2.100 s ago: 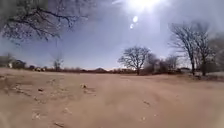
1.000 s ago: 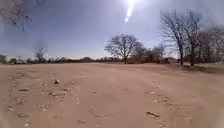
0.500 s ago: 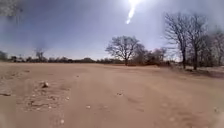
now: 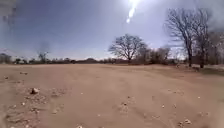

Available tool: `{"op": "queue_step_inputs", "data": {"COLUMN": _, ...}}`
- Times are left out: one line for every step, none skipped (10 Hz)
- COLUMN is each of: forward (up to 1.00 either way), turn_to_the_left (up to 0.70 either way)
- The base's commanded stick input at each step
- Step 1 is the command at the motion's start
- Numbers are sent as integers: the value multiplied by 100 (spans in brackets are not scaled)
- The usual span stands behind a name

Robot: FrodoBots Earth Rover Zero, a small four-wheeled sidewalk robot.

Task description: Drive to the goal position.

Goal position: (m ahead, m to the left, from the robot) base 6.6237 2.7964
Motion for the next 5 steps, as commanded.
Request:
{"op": "queue_step_inputs", "data": {"forward": 100, "turn_to_the_left": 0}}
{"op": "queue_step_inputs", "data": {"forward": 100, "turn_to_the_left": 0}}
{"op": "queue_step_inputs", "data": {"forward": 100, "turn_to_the_left": 0}}
{"op": "queue_step_inputs", "data": {"forward": 100, "turn_to_the_left": 0}}
{"op": "queue_step_inputs", "data": {"forward": 100, "turn_to_the_left": 0}}
